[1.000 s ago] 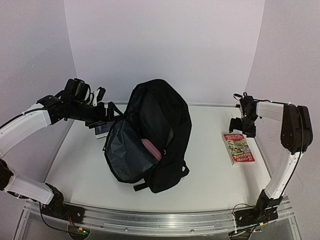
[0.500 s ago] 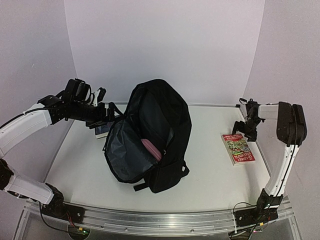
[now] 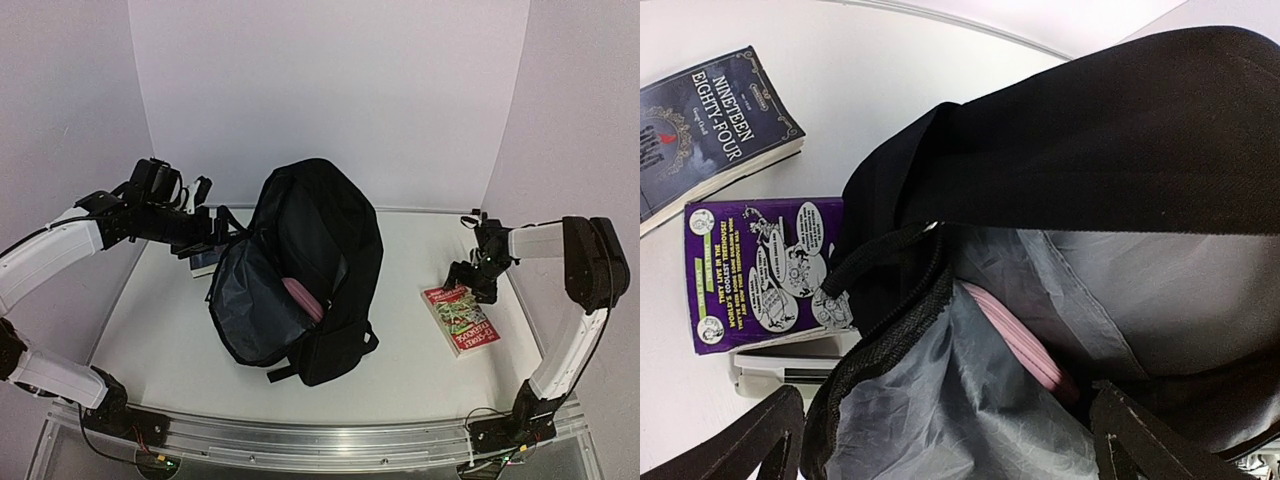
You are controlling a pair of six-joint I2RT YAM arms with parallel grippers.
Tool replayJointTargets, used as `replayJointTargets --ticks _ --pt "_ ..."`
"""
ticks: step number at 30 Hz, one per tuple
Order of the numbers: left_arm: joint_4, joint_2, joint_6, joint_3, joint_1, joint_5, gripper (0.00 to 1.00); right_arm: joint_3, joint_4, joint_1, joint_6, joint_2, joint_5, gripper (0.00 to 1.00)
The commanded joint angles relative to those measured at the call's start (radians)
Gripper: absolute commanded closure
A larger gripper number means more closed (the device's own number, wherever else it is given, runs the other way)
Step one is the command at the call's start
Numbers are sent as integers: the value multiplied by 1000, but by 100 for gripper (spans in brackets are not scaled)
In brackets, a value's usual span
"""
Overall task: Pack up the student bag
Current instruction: Move the book to the center of the board, then move the student bag to the center of the board.
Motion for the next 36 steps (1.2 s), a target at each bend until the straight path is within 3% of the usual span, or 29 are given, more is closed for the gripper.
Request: replayJointTargets --ticks 1,9,15,18,27,36 --pt "-7 -81 -12 -48 6 -39 0 -89 -28 110 115 -94 -19 6" --pt "-102 -162 -86 -116 6 -113 0 -206 -4 293 306 -292 0 6" --pt "-166 -224 -113 -164 6 -51 0 -303 59 399 434 -383 -23 6" --pt "-187 -254 -149 -236 6 -8 0 -324 53 436 460 -413 37 6" --pt "-147 -383 -334 -469 4 78 5 -292 -23 412 445 -473 229 2" --pt "14 -325 -409 -602 -47 138 6 -308 -20 264 331 -409 193 2"
